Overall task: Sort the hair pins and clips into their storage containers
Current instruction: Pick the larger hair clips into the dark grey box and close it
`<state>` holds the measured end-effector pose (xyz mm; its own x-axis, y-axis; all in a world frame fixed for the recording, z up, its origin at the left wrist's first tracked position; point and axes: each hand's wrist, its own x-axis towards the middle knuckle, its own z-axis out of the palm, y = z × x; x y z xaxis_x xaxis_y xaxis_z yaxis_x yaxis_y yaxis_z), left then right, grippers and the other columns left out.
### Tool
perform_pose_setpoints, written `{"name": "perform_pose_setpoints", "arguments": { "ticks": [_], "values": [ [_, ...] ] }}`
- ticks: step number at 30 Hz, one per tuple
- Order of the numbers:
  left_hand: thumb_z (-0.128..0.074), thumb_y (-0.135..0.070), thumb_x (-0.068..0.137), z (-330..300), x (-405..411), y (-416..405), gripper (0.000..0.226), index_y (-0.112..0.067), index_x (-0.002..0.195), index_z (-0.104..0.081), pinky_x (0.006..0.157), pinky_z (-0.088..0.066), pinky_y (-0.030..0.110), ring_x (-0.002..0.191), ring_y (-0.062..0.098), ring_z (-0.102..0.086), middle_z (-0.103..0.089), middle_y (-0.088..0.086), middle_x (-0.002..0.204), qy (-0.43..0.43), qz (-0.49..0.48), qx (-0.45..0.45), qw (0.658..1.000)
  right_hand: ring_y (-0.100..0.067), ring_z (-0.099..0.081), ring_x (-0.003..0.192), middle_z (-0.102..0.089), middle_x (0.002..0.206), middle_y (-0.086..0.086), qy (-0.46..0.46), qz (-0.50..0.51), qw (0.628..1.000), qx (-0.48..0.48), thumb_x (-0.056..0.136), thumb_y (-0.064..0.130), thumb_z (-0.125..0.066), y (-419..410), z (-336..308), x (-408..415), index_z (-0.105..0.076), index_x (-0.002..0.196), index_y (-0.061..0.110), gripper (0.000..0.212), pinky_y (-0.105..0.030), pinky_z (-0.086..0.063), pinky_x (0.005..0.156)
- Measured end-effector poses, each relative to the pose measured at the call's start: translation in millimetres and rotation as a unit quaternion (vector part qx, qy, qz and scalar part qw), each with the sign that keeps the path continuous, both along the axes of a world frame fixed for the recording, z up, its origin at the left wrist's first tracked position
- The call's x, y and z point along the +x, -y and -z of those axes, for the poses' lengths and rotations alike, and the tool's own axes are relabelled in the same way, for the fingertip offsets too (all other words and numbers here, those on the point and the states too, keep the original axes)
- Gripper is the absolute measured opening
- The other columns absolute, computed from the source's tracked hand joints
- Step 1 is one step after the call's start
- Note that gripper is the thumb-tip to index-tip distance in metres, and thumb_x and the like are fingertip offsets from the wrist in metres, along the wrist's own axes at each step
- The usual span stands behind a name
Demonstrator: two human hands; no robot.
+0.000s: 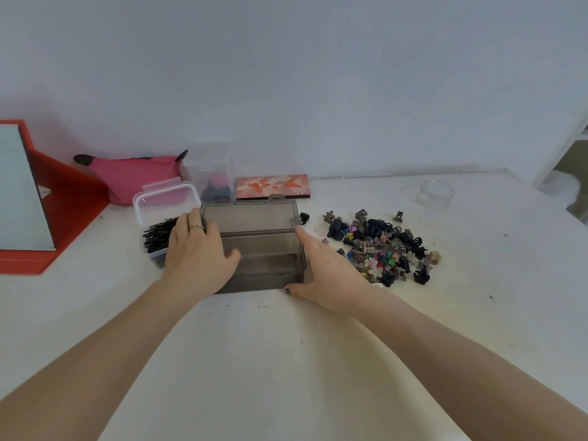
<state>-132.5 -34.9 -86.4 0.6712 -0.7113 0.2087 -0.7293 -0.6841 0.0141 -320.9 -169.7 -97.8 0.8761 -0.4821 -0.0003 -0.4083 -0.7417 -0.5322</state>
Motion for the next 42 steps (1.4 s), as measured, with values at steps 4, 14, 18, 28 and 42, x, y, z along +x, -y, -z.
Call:
{"name": "perform_pose_setpoints", "arguments": {
  "ticks": [4,14,18,28,42],
  "values": [
    [-0.049,-0.056,0.089,-8,-1,2,0.069,-0.002,0.131,-0.046,0.118,-0.016,0.047,0.140,0.039,-0.017,-0.021,0.023,0.155,0.034,0.006,0.026,0.999,-0.020,-0.028,0.143,-0.019,0.161,0.003,-0.034,-0.032,0.999,-0.026,0.082,0.029,-0.071,6,-15,0,-0.004,0.157,0.023,0.101,-0.039,-0.037,0.111],
    [-0.046,-0.049,0.095,-15,-39,7,0.042,-0.020,0.126,-0.049,0.100,-0.034,0.036,0.116,0.020,-0.040,-0.046,-0.001,0.125,-0.027,0.186,-0.089,0.978,-0.023,-0.044,0.130,-0.055,0.139,0.001,-0.093,0.012,0.972,-0.216,0.092,0.014,-0.053,76,-24,10,-0.052,0.139,0.026,0.049,-0.036,-0.033,0.110],
    [-0.047,-0.046,0.096,-15,-39,8,0.038,-0.021,0.124,-0.051,0.094,-0.036,0.032,0.110,0.017,-0.043,-0.049,-0.004,0.119,-0.057,0.184,-0.100,0.976,-0.022,-0.053,0.110,-0.061,0.118,0.001,-0.090,0.001,0.948,-0.304,0.089,0.004,-0.053,85,-16,15,-0.060,0.126,0.024,0.043,-0.030,-0.037,0.095],
    [-0.057,-0.036,0.092,-16,-27,9,0.028,-0.021,0.117,-0.055,0.087,-0.046,0.034,0.101,0.014,-0.054,-0.053,-0.005,0.112,-0.113,0.177,-0.153,0.966,-0.019,-0.058,0.099,-0.063,0.106,0.001,0.002,0.040,0.980,-0.193,0.092,0.012,-0.054,90,-39,19,-0.065,0.114,0.016,0.025,-0.028,-0.046,0.079],
    [-0.064,-0.028,0.084,-26,-7,30,0.026,-0.031,0.108,-0.055,0.083,-0.049,0.031,0.088,0.007,-0.052,-0.056,-0.013,0.098,-0.208,0.218,-0.128,0.945,-0.023,-0.058,0.110,-0.060,0.127,-0.006,-0.032,0.093,0.994,-0.049,0.091,0.012,-0.052,95,-30,47,-0.058,0.127,0.019,0.037,-0.035,-0.047,0.094]
  ]
}}
